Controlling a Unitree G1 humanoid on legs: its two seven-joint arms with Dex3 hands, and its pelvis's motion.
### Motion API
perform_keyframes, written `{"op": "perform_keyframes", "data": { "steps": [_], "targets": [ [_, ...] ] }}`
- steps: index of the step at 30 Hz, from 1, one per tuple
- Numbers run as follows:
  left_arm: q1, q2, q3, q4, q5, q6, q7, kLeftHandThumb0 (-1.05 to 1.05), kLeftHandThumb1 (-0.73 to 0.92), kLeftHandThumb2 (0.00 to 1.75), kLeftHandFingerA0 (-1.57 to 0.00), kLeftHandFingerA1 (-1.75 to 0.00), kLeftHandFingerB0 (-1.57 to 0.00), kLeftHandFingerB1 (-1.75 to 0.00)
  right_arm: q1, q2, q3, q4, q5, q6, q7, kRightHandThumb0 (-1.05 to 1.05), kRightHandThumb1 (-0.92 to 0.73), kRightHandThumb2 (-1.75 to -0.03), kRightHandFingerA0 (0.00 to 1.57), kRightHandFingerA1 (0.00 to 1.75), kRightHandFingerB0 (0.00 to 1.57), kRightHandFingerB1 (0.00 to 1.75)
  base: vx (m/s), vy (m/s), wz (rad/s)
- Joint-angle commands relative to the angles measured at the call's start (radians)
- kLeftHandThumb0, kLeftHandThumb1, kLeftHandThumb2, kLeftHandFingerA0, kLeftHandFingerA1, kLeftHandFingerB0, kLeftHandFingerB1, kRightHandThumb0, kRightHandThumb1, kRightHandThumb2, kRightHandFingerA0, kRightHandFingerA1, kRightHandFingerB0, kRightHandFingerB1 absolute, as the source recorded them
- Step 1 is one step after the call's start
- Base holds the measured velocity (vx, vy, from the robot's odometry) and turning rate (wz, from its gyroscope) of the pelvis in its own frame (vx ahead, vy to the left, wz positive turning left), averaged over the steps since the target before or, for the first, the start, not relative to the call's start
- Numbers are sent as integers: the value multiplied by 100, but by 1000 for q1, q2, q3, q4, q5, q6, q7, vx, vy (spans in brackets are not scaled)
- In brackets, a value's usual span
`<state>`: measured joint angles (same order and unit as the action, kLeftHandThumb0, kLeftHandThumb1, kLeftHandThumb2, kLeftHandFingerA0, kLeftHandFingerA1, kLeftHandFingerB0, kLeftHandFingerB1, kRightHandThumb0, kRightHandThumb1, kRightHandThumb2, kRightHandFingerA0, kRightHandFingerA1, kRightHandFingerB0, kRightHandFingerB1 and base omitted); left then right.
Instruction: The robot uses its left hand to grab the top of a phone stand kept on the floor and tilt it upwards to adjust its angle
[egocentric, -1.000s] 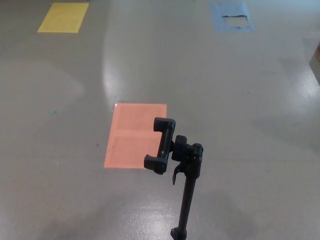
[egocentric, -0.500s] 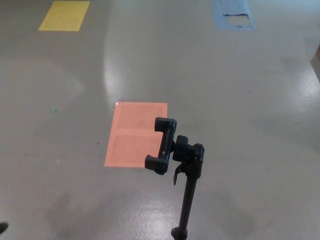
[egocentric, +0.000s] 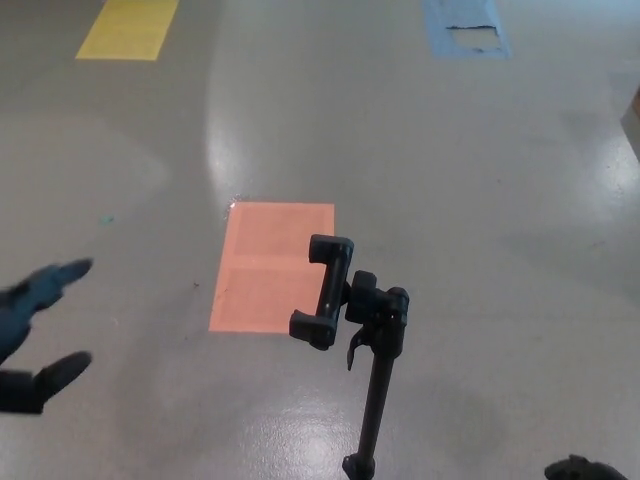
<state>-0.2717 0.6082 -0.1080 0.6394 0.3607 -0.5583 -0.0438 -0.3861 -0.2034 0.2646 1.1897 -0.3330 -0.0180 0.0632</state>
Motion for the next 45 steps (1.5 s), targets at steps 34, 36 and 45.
{"op": "perform_keyframes", "data": {
  "steps": [34, 36, 45],
  "targets": [
    [-171, 81, -198, -570, 377, 3, -104, -72, 63, 59, -21, -31, 0, -21, -45, -36, -8, 15, -5, 10, 24, -46, -79, -64, 19, 32, 16, 27, 0, 0, 0],
    [-176, 77, -199, -571, 381, 8, -109, -78, 53, 87, -15, -42, 0, -16, -46, -36, -9, 15, -5, 11, 25, -46, -79, -64, 19, 32, 16, 27, 0, 0, 0],
    [-230, 63, -180, -542, 369, 13, -111, -79, 54, 88, -17, -44, 0, -13, -47, -39, -9, 15, -7, 12, 27, -50, -77, -73, 15, 35, 15, 32, 0, 0, 0]
  ]
}}
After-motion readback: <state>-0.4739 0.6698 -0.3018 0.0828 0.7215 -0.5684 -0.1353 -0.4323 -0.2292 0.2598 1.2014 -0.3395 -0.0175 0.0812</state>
